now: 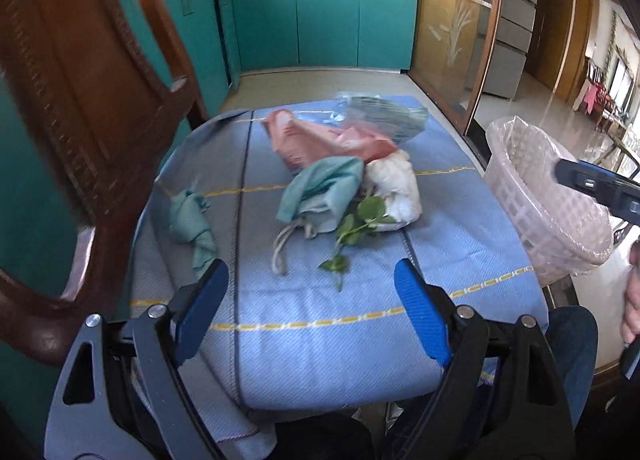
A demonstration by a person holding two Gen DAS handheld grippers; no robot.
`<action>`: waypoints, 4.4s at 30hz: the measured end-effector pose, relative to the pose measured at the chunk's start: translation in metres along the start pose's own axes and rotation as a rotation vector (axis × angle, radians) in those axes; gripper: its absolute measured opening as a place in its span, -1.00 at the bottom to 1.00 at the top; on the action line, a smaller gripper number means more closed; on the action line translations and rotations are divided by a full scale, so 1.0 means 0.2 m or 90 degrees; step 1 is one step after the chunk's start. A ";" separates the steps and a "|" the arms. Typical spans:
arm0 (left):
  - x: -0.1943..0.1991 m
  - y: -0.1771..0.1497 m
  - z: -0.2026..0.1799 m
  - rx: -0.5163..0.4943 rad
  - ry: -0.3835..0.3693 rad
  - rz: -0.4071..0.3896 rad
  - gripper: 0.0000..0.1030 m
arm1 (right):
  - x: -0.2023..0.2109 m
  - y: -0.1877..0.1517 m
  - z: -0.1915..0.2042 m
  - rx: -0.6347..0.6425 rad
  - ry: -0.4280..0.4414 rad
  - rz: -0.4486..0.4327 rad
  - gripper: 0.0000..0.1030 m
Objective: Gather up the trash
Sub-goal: 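Withdraw both open tools from the basket back over the table, then grasp the white crumpled cloth with the right tool while the left tool grasps the green sprig, then carry the white cloth and green sprig over the basket and release both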
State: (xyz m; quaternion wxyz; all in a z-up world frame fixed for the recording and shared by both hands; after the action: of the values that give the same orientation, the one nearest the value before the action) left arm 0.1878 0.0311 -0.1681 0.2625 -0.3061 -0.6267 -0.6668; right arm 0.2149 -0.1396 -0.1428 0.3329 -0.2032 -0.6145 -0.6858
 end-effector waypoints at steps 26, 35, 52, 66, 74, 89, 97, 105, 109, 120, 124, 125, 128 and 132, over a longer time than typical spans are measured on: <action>0.14 -0.18 0.11 -0.009 -0.029 -0.013 0.68 | -0.54 -0.18 0.54 0.095 0.069 0.159 -0.56; 0.10 -0.20 0.11 -0.008 -0.031 0.000 0.68 | -0.34 -0.15 0.44 0.071 0.082 0.125 -0.81; 0.09 -0.22 0.05 -0.025 -0.034 0.014 0.69 | -0.17 -0.12 0.24 0.017 0.057 0.090 -0.81; 0.04 -0.23 0.01 -0.028 -0.037 0.033 0.70 | -0.35 -0.01 0.34 0.027 0.083 0.075 0.08; 0.03 -0.23 0.02 -0.033 -0.014 0.043 0.70 | -0.65 -0.06 0.45 0.057 0.067 0.125 0.08; -0.06 -0.20 -0.03 -0.039 -0.019 0.056 0.71 | -0.26 -0.18 0.25 0.072 0.067 0.103 -0.38; -0.08 -0.20 -0.03 -0.036 -0.021 0.060 0.70 | -0.20 -0.26 0.15 0.084 0.026 0.103 -0.38; -0.07 -0.12 0.04 -0.021 -0.016 0.029 0.61 | -0.22 -0.27 0.16 0.082 0.023 0.103 -0.31; -0.13 -0.07 0.05 -0.002 -0.028 0.034 0.34 | -0.23 -0.27 0.17 0.082 0.021 0.102 -0.19; -0.43 -0.01 -0.13 -0.023 -0.052 0.080 0.32 | -0.22 -0.24 0.15 0.077 0.010 0.088 0.09; -0.49 -0.03 -0.17 -0.045 -0.046 0.097 -0.37 | -0.21 -0.22 0.15 0.090 0.004 0.075 0.23; -0.49 -0.04 -0.18 -0.048 -0.047 0.099 -0.57 | -0.21 -0.22 0.14 0.091 0.003 0.076 0.25; -0.47 -0.04 -0.17 -0.051 -0.041 0.091 -0.72 | -0.25 -0.22 0.14 0.089 0.001 0.083 0.29; -0.37 -0.06 -0.12 -0.043 -0.032 0.073 -0.79 | -0.30 -0.23 0.16 0.087 0.008 0.093 0.45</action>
State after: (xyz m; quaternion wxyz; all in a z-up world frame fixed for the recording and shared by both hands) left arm 0.2266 0.0065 -0.2308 0.2736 -0.3668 -0.5917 -0.6637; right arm 0.2209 -0.0942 -0.2116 0.3989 -0.2203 -0.6413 -0.6173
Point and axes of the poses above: each gripper's, at about its wrist camera, not at the fingertips, and x roughly against the way its jaws point, z to its left, y to its top, the point moved 8 cm from there along -x, roughly the way its jaws point, and after that the axes turned 1 degree about -z, right-handed, at the moved point
